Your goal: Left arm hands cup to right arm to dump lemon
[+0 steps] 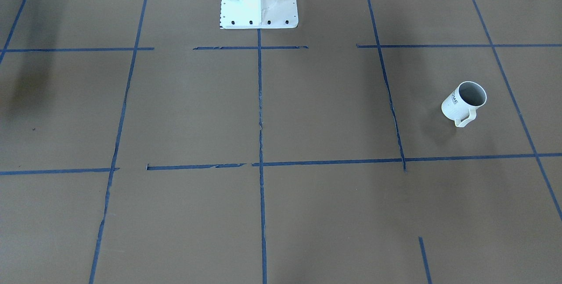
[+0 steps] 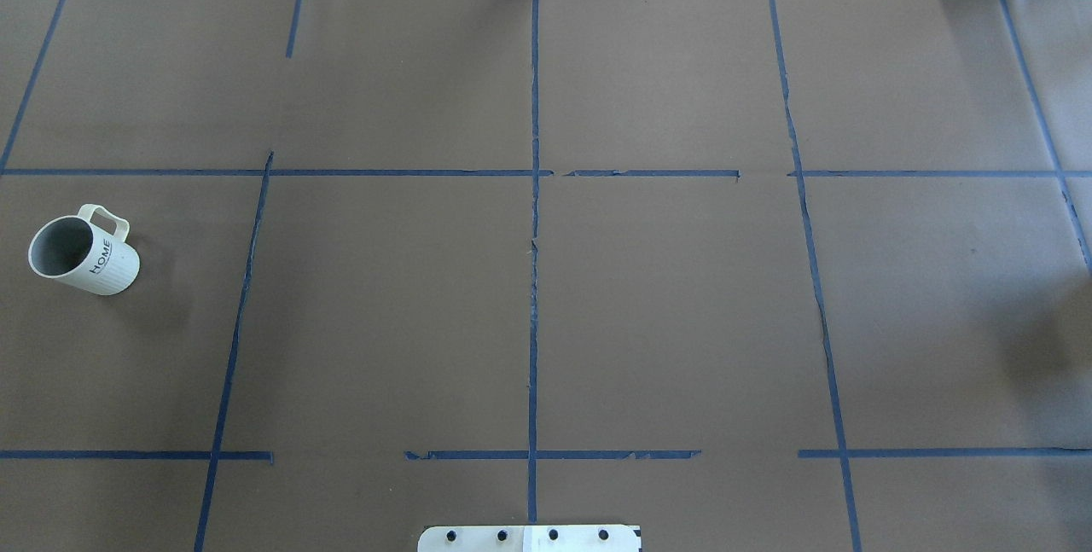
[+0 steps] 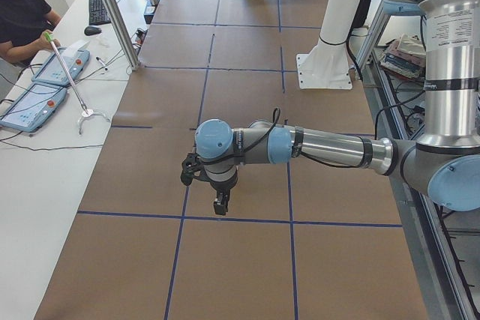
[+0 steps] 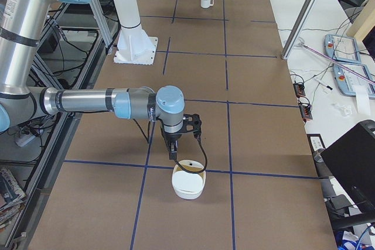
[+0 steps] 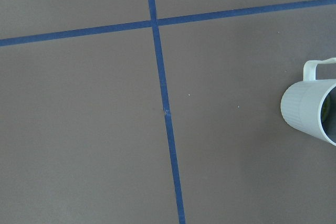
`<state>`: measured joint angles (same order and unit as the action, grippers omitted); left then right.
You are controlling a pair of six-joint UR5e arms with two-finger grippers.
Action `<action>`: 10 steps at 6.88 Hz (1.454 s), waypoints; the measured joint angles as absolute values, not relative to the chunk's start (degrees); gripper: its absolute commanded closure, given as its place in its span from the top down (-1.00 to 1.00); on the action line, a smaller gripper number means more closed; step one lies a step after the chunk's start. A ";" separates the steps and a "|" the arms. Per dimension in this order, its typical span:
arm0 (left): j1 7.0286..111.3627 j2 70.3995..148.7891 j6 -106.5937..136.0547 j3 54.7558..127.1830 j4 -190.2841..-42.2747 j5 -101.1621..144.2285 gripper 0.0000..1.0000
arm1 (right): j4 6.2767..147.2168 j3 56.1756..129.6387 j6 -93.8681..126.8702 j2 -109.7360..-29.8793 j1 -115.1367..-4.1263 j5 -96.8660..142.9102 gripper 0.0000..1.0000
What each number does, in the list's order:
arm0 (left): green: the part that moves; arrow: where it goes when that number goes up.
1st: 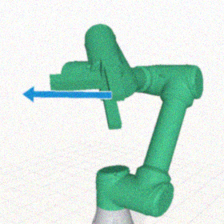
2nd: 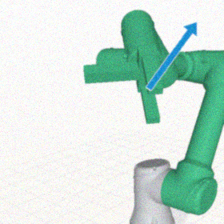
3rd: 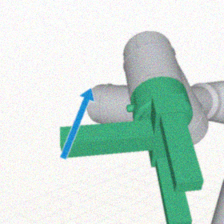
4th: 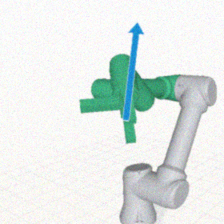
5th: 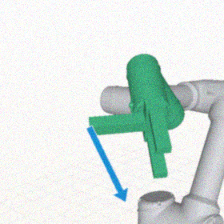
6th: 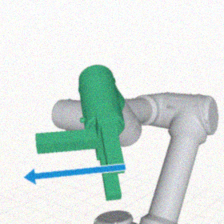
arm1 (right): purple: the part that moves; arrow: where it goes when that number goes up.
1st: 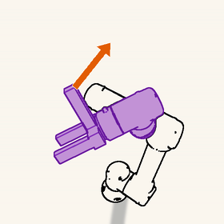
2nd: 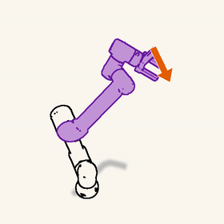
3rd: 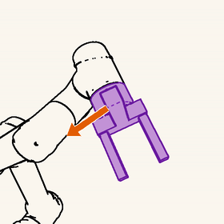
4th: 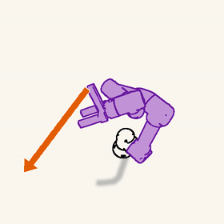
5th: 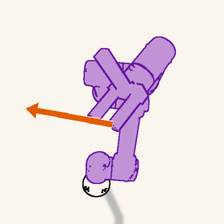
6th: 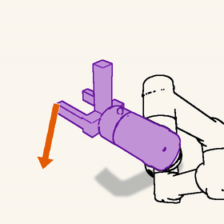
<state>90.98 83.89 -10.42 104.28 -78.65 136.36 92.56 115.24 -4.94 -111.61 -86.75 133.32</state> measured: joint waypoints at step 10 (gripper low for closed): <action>90.44 83.15 -10.57 104.46 -79.80 131.92 1.00 | 92.41 114.55 -4.68 -110.92 -86.50 135.00 1.00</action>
<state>90.44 83.15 -10.57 104.46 -79.80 131.92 92.41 114.55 -4.68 -110.92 -86.50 135.00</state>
